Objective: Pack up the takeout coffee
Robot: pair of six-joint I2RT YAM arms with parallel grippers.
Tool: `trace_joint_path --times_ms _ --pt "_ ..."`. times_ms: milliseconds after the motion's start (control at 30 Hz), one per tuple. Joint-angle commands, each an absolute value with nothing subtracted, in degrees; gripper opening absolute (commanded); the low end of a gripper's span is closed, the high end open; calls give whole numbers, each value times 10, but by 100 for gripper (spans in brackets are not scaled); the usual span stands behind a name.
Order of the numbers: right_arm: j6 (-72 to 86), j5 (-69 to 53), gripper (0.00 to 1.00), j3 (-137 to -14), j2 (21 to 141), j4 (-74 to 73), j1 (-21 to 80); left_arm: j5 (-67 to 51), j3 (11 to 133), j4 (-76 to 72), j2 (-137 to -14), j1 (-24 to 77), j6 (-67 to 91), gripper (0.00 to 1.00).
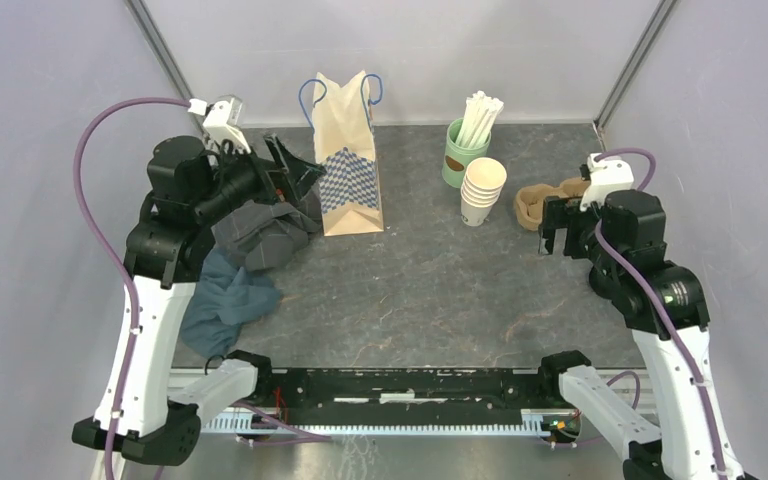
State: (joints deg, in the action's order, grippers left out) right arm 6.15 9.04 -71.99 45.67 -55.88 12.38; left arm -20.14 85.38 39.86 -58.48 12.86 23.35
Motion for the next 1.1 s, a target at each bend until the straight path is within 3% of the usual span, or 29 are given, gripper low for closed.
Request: trace_joint_path --times_ms 0,267,400,633,1067 --pt "57 105 98 -766 447 -575 126 -234 877 363 -573 144 173 100" --pt "55 68 98 -758 459 -570 127 -244 873 349 -585 168 183 100" --pt "81 32 98 -760 524 -551 126 -235 869 347 -594 172 206 100" --pt "206 32 83 -757 647 -444 129 -251 848 322 -602 173 244 100" --pt "248 121 58 -787 824 -357 135 -225 842 352 -622 184 233 100"
